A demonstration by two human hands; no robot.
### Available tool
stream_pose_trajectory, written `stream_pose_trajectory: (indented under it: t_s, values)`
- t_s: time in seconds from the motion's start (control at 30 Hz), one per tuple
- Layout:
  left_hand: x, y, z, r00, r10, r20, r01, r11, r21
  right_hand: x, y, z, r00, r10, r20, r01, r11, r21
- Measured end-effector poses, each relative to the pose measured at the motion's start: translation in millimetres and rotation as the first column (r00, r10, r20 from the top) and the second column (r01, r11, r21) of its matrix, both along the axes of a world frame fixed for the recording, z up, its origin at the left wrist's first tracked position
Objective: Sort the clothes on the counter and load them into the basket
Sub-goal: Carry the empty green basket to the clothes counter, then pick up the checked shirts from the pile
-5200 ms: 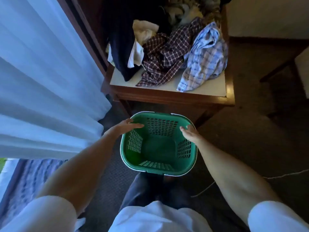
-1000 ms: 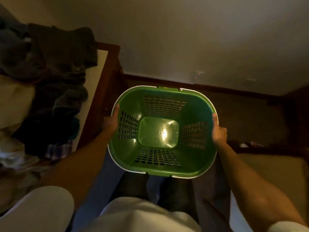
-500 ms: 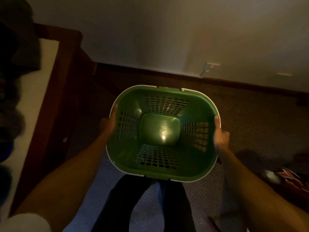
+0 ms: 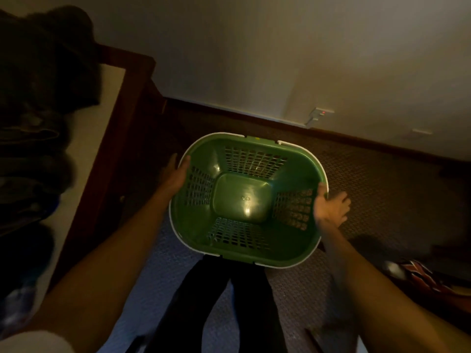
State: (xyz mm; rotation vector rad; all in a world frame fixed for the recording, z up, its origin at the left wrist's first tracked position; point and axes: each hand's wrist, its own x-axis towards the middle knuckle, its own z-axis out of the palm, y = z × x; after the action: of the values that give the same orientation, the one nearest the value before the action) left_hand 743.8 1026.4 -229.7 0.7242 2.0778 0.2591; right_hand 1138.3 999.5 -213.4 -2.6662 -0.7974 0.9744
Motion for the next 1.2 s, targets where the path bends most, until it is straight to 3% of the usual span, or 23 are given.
stream_pose_trajectory:
  t_s: [0.1,0.2,0.3,0.43,0.6,0.7,0.77,0.9,0.97,1.1,1.2]
  values:
    - [18,-17,54,0.997,0.023,0.080,-0.031,0.995,0.095,-20,-8,33,0.990,0.130,0.053,-0.132,0.990,0.042]
    - [28,-55,112,0.982,0.030,0.189,-0.067,0.978,0.195,-51,-14,66,0.965,0.264,0.010,-0.264,0.964,0.036]
    - [14,-107,163,0.968,0.006,0.252,-0.084,0.950,0.300,-104,-18,98,0.874,0.485,-0.036,-0.480,0.872,0.096]
    - [-24,-203,224,0.944,0.120,0.308,-0.236,0.898,0.373,-209,-46,139,0.646,0.753,-0.121,-0.698,0.648,0.306]
    - [-82,-337,282,0.871,0.400,0.284,-0.491,0.736,0.466,-345,-129,195,0.277,0.953,-0.125,-0.768,0.298,0.567]
    - [-114,-408,308,0.795,0.561,0.230,-0.579,0.589,0.565,-413,-184,221,0.051,0.996,-0.078,-0.759,0.090,0.645]
    - [-134,-453,313,0.735,0.653,0.183,-0.611,0.521,0.596,-453,-219,237,-0.047,0.998,-0.038,-0.753,-0.010,0.658]
    - [-183,-541,311,0.608,0.739,-0.290,-0.449,0.621,0.642,-527,-294,257,-0.060,0.966,0.252,-0.633,-0.232,0.738]
    - [-218,-579,306,0.538,0.753,-0.380,-0.515,0.650,0.559,-565,-337,261,-0.111,0.945,0.309,-0.564,-0.316,0.763]
    - [-276,-634,270,0.620,0.749,-0.233,-0.669,0.660,0.342,-628,-418,264,-0.421,0.904,0.080,-0.580,-0.336,0.742]
    - [-278,-656,231,0.676,0.725,-0.133,-0.679,0.682,0.270,-662,-445,251,-0.470,0.880,-0.068,-0.733,-0.346,0.585]
